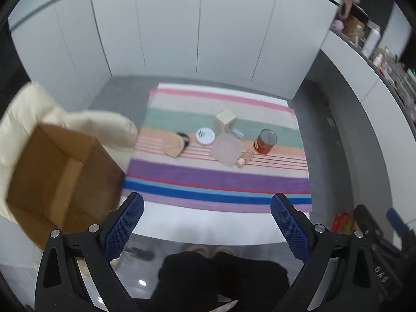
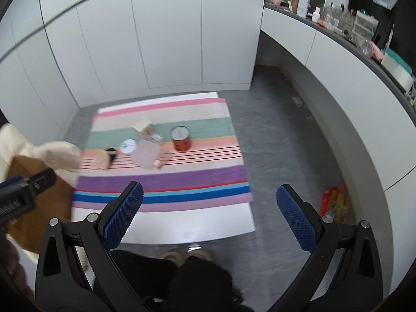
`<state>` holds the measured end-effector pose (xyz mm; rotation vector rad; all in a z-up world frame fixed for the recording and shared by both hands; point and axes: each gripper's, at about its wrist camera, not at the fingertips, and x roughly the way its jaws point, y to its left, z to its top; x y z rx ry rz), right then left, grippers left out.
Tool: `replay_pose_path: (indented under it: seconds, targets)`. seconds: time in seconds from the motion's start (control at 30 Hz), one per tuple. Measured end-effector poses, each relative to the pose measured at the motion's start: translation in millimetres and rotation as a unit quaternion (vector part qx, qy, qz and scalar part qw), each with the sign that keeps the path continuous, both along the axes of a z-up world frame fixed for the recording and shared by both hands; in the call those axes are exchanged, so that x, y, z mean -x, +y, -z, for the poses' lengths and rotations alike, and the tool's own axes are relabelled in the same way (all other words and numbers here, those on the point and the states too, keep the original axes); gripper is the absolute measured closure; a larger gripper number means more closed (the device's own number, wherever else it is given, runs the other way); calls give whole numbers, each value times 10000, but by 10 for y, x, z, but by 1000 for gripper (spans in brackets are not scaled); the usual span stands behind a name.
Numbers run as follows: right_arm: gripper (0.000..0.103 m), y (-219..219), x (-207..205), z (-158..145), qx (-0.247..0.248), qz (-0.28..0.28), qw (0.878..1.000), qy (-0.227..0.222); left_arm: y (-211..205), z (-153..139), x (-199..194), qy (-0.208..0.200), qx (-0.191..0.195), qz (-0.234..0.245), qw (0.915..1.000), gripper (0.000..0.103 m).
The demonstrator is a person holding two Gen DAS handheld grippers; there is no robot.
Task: Organize objects
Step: 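Grasp the beige puff with the left tool while the right tool grasps the glass bottle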
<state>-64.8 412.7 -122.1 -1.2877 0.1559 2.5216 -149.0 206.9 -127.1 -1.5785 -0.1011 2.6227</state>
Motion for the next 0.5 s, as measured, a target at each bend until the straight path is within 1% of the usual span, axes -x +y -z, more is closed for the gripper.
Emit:
replay_pose_path:
  seconds: [0.07,0.17,0.23,0.27,0.3,0.33,0.4,0.43,0.47,0.5]
  targets:
    - [0,12,119,164,-38,-39,10000,-49,-41,172,137,-49,9,-47,10000,4]
    - [0,30,318,422,42,-196,9998,-32,-131,427,372,-53,38,-118,9999,4]
    - [0,12,440,591,41,-424,9990,130,-214,611,533,-102,14,-186,9998,4]
    - [0,-17,499,687,-15,-619,9975,335,-259,731,633,-161,-6,-215,9996,4]
    - [0,-55,548,789,-127,-838,9949,545,-306,833,708,-215,-14,-252,9995,4]
    - [0,-92,603,880,-266,-998,9927,629,-349,940,786,-277,-12,-292,9992,4]
    - [0,-144,759,1069,-410,-1223,9902,542,-437,1155,940,-384,1,-358,9986,4]
    - [0,-158,822,1153,-373,-1307,9895,483,-475,1259,1012,-427,-2,-380,9984,4]
    - [0,-151,913,1270,-227,-1434,9885,424,-506,1383,1095,-509,-6,-389,9979,4]
    - [0,-131,998,1391,19,-1586,9865,413,-527,1475,1162,-565,-41,-384,9977,4]
